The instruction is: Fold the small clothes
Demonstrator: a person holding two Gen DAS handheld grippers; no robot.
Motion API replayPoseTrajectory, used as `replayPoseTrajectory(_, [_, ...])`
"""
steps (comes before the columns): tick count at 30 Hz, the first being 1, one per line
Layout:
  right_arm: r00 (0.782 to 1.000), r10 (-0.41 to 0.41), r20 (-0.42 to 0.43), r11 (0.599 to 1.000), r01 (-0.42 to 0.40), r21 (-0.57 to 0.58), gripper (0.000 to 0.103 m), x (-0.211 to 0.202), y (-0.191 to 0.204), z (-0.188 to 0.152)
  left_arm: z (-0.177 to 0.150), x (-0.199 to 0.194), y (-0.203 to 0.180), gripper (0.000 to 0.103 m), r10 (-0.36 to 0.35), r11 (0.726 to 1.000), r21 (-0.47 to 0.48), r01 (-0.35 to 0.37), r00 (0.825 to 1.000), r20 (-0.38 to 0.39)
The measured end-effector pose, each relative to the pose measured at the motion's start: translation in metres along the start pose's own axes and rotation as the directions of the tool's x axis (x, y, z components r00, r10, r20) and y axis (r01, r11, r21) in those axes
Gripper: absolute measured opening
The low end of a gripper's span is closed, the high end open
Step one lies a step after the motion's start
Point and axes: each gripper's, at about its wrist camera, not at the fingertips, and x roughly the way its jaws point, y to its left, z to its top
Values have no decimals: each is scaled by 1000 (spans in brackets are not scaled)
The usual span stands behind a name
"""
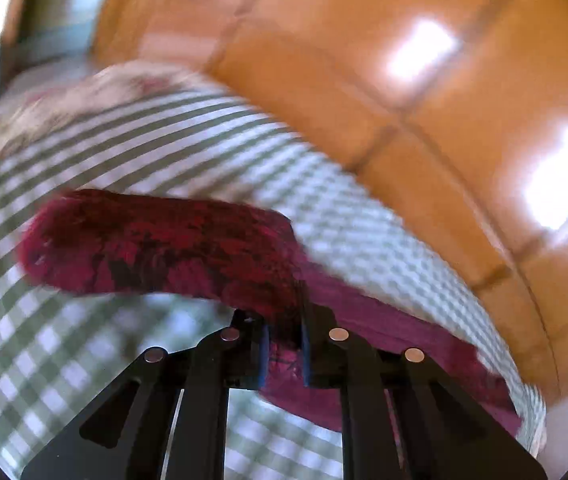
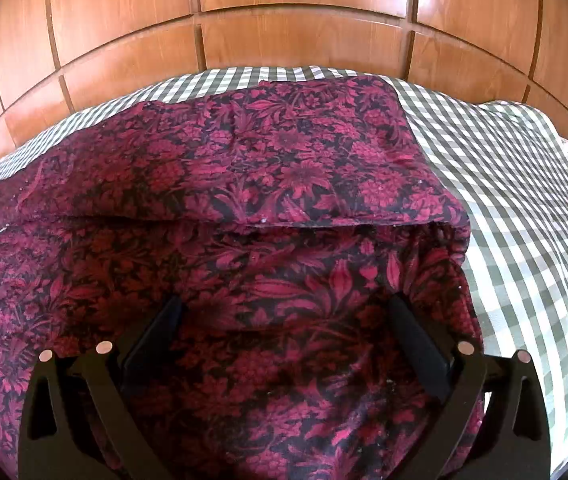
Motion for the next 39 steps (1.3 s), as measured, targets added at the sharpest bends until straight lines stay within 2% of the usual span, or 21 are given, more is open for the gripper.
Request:
replayPoseTrajectory(3, [1000,0,1,1000,0,1,101,0,0,0,-21,-14,-57,11,-96,986,140,95,995,3])
replayPoseTrajectory(6, [1000,2,2,1000,-2,4,101,0,-1,0,-55,-18,-119,11,-193,941,273,199,980,-47])
replayPoseTrajectory(10, [1000,6,5,1000,-7,9,101,-1,-1,-1,-108,-5,-181,11,-237,873,403,276,961,-144])
replayPoseTrajectory(13, [1000,11,6,1000,-11,12,101,-1,-3,-1,-144,15,-211,11,-243,837,438,327,941,-237])
replayPoseTrajectory(15, [1000,15,8,1000,-15,16,101,-1,-3,-1,-169,31,-227,11,-222,811,469,349,926,-305])
replayPoseTrajectory(18, [1000,25,9,999,-26,23,101,-1,-6,-1,-196,48,-241,25,-144,768,559,312,935,-324])
replayPoseTrajectory(19, [1000,30,10,999,-30,27,101,-1,-7,-1,-202,46,-241,35,-137,753,579,312,935,-326])
replayPoseTrajectory(21, [999,35,8,999,-35,30,101,-1,-9,0,-204,39,-240,47,-145,741,592,317,936,-320])
replayPoseTrajectory(22, [999,38,5,999,-38,32,101,-2,-10,1,-203,35,-238,66,-151,738,593,323,935,-321])
replayPoseTrajectory(23, [999,44,1,998,-44,37,101,-2,-12,3,-205,29,-236,79,-168,736,587,338,931,-325])
replayPoseTrajectory(25, [996,84,5,992,-84,92,101,-7,-20,8,-204,12,-230,81,-212,731,578,362,926,-312])
replayPoseTrajectory(27, [986,163,29,965,-165,203,101,-15,-32,16,-207,-2,-226,81,-210,714,608,347,934,-288])
replayPoseTrajectory(29, [972,225,64,936,-234,263,99,-23,-35,26,-206,-11,-216,81,-203,715,621,320,946,-253])
replayPoseTrajectory(31, [955,276,108,919,-295,262,98,-32,-27,41,-203,-13,-209,81,-183,733,616,288,956,-229])
replayPoseTrajectory(32, [945,308,112,911,-327,250,98,-33,-18,50,-199,-14,-202,81,-163,754,605,257,965,-206])
replayPoseTrajectory(34, [941,327,85,917,-338,213,98,-24,2,63,-191,-8,-187,81,-109,801,569,187,980,-168])
replayPoseTrajectory(35, [946,319,62,929,-325,178,94,-16,15,69,-188,-5,-180,81,-82,819,552,158,984,-159])
replayPoseTrajectory(37, [955,296,5,946,-294,134,80,4,34,76,-179,7,-162,81,-9,867,491,81,989,-147])
replayPoseTrajectory(38, [958,286,-30,952,-280,120,68,14,43,76,-174,13,-152,81,15,891,451,54,989,-147])
replayPoseTrajectory(39, [960,275,-50,958,-269,103,62,23,51,78,-171,13,-147,81,25,902,430,41,989,-146])
